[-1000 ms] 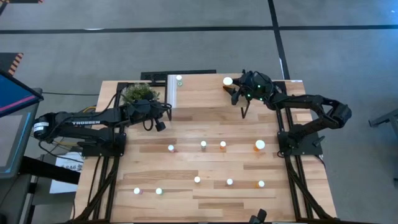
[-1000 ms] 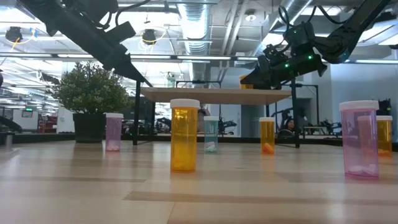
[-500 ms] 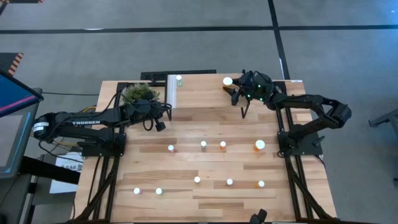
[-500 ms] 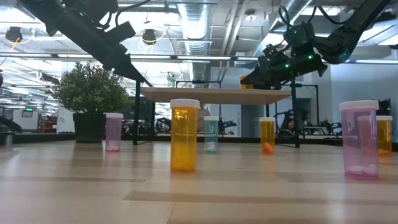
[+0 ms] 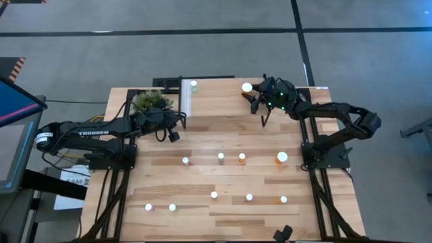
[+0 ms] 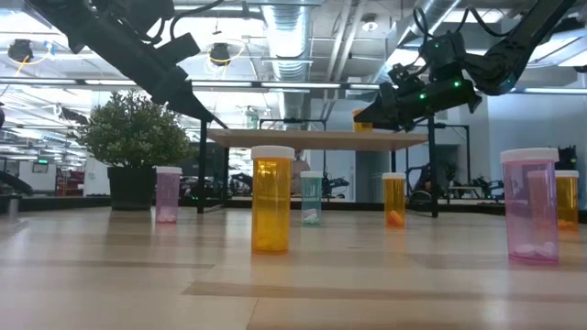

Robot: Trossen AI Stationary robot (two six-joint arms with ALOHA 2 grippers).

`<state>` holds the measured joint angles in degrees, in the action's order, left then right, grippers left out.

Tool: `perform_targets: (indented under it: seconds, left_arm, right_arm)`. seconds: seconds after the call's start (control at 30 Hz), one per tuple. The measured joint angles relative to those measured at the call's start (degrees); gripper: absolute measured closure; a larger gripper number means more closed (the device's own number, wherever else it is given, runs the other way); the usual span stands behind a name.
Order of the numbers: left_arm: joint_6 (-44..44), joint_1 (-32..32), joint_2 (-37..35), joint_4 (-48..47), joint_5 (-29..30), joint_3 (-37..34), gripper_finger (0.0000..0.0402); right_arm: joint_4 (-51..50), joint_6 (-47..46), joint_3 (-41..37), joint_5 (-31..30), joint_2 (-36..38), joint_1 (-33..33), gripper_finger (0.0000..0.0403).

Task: Pick and place medicine bottles onto shelf by color
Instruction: Put the top orange large pill bottle on the shelf

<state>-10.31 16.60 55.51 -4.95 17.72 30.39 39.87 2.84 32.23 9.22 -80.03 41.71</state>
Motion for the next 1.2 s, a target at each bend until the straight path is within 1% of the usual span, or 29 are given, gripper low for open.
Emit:
perform_targets:
  seconds: [0.23,0.33,0.57,0.73,0.9,1.03,1.2]
  left_arm:
    - [-0.02,0.02,0.0,0.02,1.36,-0.02,0.0401]
    - [-0.02,0.02,0.0,0.04,1.59,-0.02,0.0401]
    - [-0.01,0.02,0.0,0.04,1.61,-0.02,0.0401]
    - [0.0,0.02,0.0,0.07,1.61,-0.02,0.0401]
    - [0.27,0.02,0.0,0.07,1.61,-0.02,0.0401]
    - [0.5,0.02,0.0,0.07,1.61,-0.02,0.0401]
    - [0.55,0.02,0.0,0.07,1.61,-0.02,0.0402]
  right_arm:
    - [-2.89,-4.33,0.2,-2.0,0.21,1.08,0.0132]
    - [-4.48,-6.38,0.24,-2.16,0.22,1.96,0.0132]
    - [-4.82,-11.12,0.24,-2.24,0.22,2.29,0.0132]
    - [-4.87,-13.17,0.24,-2.22,0.22,2.32,0.0132]
    - [-4.91,-13.19,0.24,-2.16,0.17,1.65,0.0134]
    - [-4.91,-13.25,0.24,-2.15,0.17,1.44,0.0151]
    - [-4.62,-13.36,0.18,-1.98,0.17,1.49,0.0204]
